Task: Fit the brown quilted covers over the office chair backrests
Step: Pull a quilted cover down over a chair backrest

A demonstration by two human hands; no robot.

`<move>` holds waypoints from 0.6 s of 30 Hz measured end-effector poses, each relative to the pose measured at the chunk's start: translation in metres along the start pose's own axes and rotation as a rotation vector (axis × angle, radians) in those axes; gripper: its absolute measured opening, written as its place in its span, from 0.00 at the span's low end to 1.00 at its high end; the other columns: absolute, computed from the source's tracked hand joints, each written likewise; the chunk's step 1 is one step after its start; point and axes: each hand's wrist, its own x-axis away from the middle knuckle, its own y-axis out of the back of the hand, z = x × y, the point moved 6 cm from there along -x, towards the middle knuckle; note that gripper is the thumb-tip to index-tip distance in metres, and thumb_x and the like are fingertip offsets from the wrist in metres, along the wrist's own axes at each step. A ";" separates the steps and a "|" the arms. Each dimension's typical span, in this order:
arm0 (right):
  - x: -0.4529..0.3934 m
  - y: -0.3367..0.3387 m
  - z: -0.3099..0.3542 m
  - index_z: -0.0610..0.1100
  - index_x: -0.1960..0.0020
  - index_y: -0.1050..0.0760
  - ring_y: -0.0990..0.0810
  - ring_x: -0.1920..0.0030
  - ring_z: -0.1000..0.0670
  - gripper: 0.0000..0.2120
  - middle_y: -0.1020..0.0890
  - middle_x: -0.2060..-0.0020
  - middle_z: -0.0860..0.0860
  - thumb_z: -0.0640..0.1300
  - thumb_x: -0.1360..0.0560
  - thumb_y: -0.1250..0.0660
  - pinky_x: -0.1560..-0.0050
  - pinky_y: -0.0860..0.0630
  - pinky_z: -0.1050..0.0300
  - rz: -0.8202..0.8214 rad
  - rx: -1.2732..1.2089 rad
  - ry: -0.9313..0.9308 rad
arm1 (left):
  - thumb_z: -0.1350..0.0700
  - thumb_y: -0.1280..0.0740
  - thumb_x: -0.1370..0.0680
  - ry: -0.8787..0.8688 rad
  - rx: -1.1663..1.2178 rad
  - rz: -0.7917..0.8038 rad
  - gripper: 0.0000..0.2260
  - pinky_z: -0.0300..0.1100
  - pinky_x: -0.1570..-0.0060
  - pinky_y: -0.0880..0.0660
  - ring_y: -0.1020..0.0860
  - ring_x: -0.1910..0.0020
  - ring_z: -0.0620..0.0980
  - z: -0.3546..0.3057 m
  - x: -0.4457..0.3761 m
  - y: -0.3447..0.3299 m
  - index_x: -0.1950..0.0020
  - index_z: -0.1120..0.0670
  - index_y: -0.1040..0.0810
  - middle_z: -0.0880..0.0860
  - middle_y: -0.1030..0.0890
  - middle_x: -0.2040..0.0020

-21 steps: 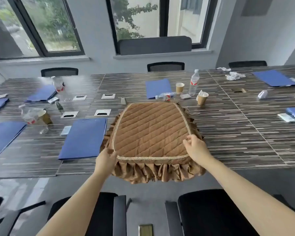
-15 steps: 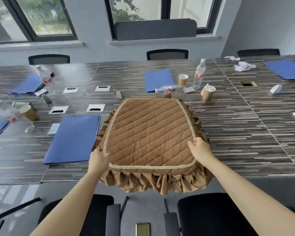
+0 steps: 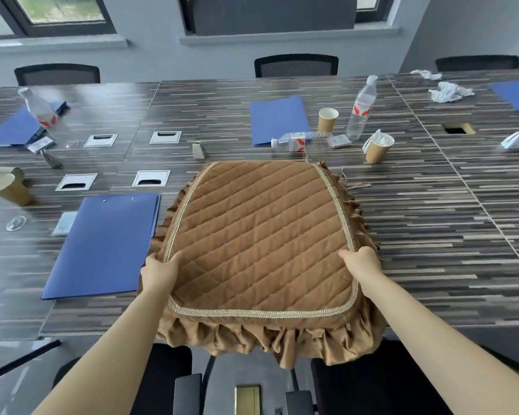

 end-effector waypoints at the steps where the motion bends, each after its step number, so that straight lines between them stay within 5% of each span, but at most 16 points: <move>1: -0.001 -0.003 0.002 0.36 0.35 0.31 0.27 0.39 0.36 0.32 0.26 0.38 0.37 0.55 0.33 0.35 0.41 0.27 0.45 0.006 -0.017 -0.018 | 0.39 0.30 0.29 0.021 0.055 -0.006 0.38 0.58 0.37 0.28 0.27 0.36 0.61 -0.001 -0.003 0.000 0.25 0.55 0.37 0.57 0.29 0.31; 4: -0.004 -0.005 0.008 0.36 0.35 0.30 0.29 0.38 0.36 0.27 0.29 0.36 0.38 0.50 0.29 0.33 0.53 0.25 0.53 -0.005 -0.069 -0.037 | 0.38 0.30 0.30 0.032 0.135 0.013 0.36 0.58 0.39 0.26 0.25 0.39 0.60 -0.010 -0.005 -0.001 0.28 0.55 0.33 0.56 0.25 0.35; 8: -0.031 -0.002 -0.006 0.37 0.36 0.27 0.23 0.42 0.38 0.35 0.22 0.41 0.39 0.53 0.39 0.30 0.40 0.25 0.40 0.015 -0.297 -0.066 | 0.45 0.29 0.27 0.013 0.154 -0.001 0.25 0.58 0.41 0.25 0.23 0.44 0.60 -0.016 0.004 0.005 0.35 0.54 0.29 0.55 0.23 0.41; 12: 0.009 0.017 0.014 0.37 0.41 0.22 0.20 0.48 0.39 0.15 0.19 0.47 0.39 0.39 0.28 0.32 0.42 0.23 0.40 -0.044 -0.492 -0.070 | 0.51 0.31 0.24 -0.044 0.128 0.040 0.14 0.58 0.42 0.25 0.23 0.45 0.58 -0.013 0.021 0.015 0.43 0.52 0.31 0.55 0.23 0.43; 18: 0.067 0.016 0.034 0.37 0.39 0.23 0.20 0.47 0.41 0.15 0.19 0.48 0.42 0.36 0.26 0.33 0.40 0.25 0.42 0.002 -0.574 0.050 | 0.51 0.32 0.23 -0.046 0.228 -0.054 0.13 0.53 0.46 0.24 0.23 0.46 0.56 0.022 0.067 0.070 0.42 0.52 0.30 0.54 0.24 0.42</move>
